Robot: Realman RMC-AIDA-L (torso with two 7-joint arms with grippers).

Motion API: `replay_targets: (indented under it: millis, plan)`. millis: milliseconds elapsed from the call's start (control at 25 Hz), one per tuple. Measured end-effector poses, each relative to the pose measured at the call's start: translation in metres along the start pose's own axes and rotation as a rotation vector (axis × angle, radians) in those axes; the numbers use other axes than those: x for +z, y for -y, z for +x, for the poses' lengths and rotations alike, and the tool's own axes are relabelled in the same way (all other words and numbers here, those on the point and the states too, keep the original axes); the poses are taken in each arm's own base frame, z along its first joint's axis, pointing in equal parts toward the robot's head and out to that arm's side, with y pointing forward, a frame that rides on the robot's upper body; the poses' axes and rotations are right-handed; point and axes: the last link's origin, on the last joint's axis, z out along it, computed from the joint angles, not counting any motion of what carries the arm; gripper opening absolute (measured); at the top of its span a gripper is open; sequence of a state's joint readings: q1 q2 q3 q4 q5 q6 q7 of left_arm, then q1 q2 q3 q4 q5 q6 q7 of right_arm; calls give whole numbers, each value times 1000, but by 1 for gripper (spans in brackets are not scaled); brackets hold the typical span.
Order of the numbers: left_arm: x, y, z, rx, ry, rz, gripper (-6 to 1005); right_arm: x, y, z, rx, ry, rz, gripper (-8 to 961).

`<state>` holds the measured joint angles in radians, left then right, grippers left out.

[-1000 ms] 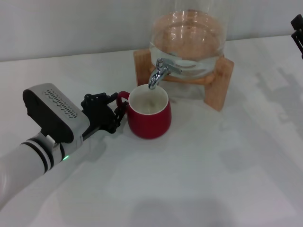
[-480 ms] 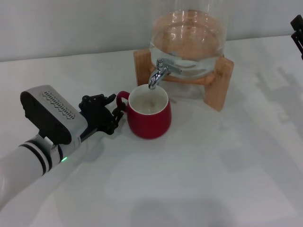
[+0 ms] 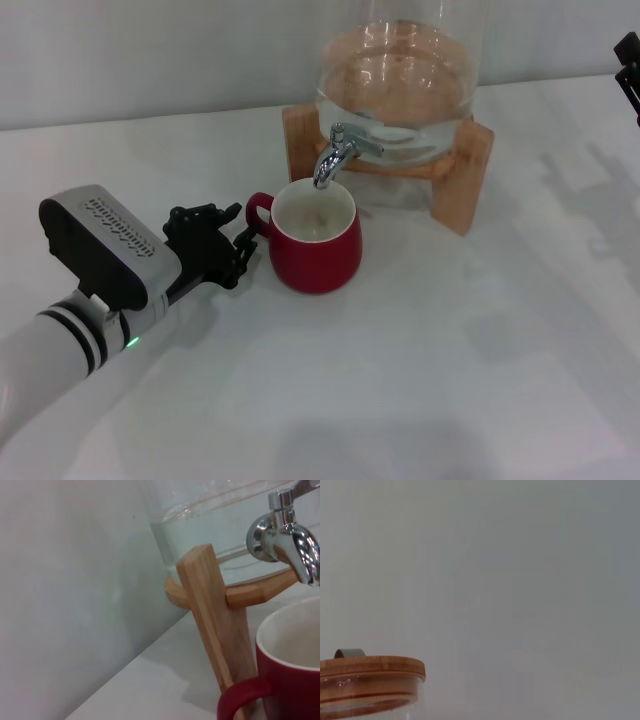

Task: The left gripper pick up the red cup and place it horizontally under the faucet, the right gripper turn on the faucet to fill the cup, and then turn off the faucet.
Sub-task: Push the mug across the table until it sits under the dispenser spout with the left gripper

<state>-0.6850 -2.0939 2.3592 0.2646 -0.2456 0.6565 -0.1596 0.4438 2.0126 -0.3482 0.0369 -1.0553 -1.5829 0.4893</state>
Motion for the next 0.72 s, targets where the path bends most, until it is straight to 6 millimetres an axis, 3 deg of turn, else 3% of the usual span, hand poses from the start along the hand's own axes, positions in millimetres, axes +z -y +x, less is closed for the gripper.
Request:
replay_targets:
  millis: [720]
  plan:
    - [-5,1,-6,-32,10,21,296,-1,0,1,0,-4,1,724]
